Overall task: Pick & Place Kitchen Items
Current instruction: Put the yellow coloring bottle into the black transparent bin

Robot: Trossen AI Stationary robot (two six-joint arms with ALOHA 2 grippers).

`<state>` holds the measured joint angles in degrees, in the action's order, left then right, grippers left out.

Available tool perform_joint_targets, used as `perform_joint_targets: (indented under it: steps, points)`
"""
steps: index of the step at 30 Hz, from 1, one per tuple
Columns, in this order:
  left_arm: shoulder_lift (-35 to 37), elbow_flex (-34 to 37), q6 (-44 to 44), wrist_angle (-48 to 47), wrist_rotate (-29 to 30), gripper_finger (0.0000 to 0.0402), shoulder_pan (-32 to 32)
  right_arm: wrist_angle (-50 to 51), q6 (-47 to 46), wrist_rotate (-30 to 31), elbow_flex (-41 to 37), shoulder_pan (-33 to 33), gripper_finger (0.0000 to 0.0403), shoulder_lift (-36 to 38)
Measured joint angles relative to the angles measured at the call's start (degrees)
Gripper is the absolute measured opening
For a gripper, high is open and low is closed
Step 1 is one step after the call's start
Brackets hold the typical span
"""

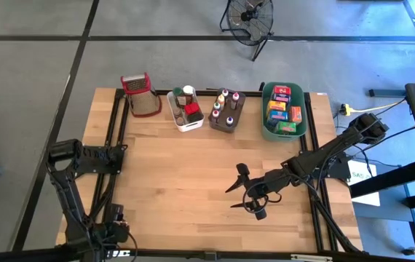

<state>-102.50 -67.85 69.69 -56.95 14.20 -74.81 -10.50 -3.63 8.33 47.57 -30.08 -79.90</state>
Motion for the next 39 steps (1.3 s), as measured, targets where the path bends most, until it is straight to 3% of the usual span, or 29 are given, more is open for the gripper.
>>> perform_joint_targets:
  steps: [7, 24, 39]
  points:
    - [-0.1, 0.1, 0.0, 0.0, 3.7, 0.0251, 0.0, 0.0, 0.0, 0.0, 0.0, 0.0, 0.0245, 0.0]
    - [-0.1, 0.1, -1.0, 0.0, 5.6, 0.0247, 0.0, 0.0, 0.0, 0.0, 0.0, 0.0, 0.0245, 0.0]
    - [-0.1, 0.1, -3.1, -0.3, 5.9, 0.0145, 0.8, 0.0, 0.0, 0.0, 0.0, 0.0, 0.0245, 0.0]
